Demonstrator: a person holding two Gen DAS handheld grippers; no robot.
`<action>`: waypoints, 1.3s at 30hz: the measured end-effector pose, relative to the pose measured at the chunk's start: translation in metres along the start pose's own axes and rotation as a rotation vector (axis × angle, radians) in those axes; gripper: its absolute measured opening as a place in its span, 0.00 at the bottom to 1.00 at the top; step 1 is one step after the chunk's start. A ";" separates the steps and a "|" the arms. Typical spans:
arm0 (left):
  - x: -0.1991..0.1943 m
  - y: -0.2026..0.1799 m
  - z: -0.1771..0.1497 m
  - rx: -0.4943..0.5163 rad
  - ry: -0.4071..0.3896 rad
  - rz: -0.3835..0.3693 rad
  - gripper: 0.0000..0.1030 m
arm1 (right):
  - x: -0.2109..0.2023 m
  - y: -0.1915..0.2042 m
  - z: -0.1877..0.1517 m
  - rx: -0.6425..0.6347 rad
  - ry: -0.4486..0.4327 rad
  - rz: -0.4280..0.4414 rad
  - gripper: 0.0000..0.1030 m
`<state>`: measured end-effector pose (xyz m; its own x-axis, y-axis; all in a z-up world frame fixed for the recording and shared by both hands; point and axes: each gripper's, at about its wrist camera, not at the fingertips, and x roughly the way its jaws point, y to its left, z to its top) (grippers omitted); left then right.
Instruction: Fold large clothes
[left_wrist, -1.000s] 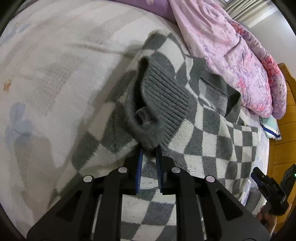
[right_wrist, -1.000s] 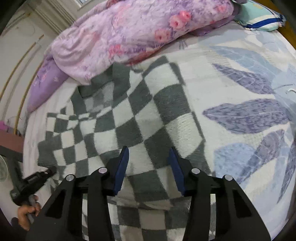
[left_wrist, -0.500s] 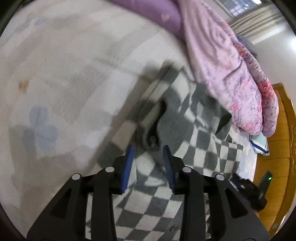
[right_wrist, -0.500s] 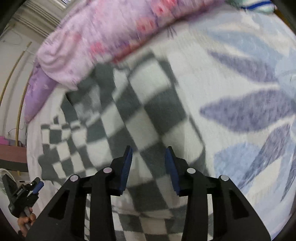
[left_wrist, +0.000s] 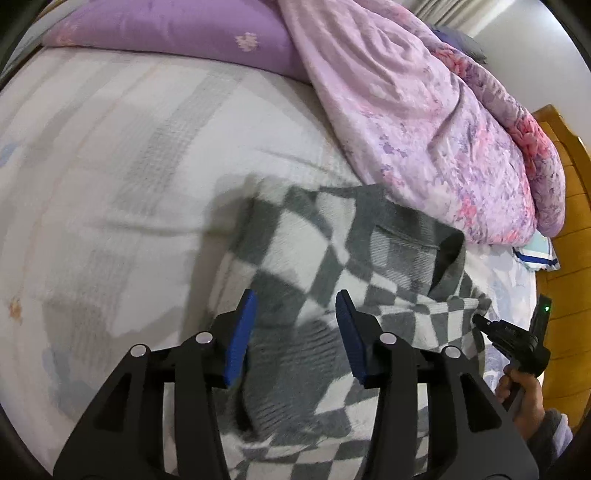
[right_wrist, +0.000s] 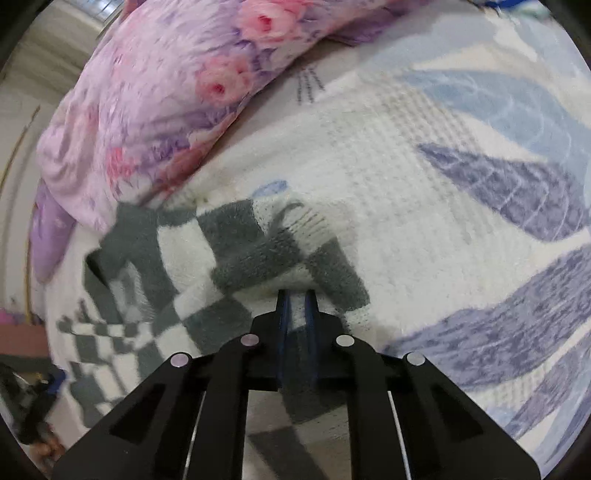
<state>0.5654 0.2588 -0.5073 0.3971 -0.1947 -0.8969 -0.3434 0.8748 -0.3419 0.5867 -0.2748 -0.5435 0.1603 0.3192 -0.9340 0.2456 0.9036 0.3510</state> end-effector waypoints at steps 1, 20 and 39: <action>0.001 -0.001 0.003 -0.002 -0.004 -0.008 0.45 | -0.008 0.003 0.002 0.002 0.001 0.011 0.12; 0.101 0.017 0.084 -0.028 0.169 0.236 0.55 | 0.034 0.006 0.057 -0.005 0.088 -0.120 0.49; -0.039 -0.018 0.030 0.048 -0.064 0.111 0.19 | -0.096 0.026 -0.008 -0.169 -0.147 0.051 0.18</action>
<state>0.5819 0.2645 -0.4576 0.4131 -0.0683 -0.9081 -0.3473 0.9100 -0.2265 0.5703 -0.2795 -0.4457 0.3092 0.3319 -0.8912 0.0719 0.9263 0.3699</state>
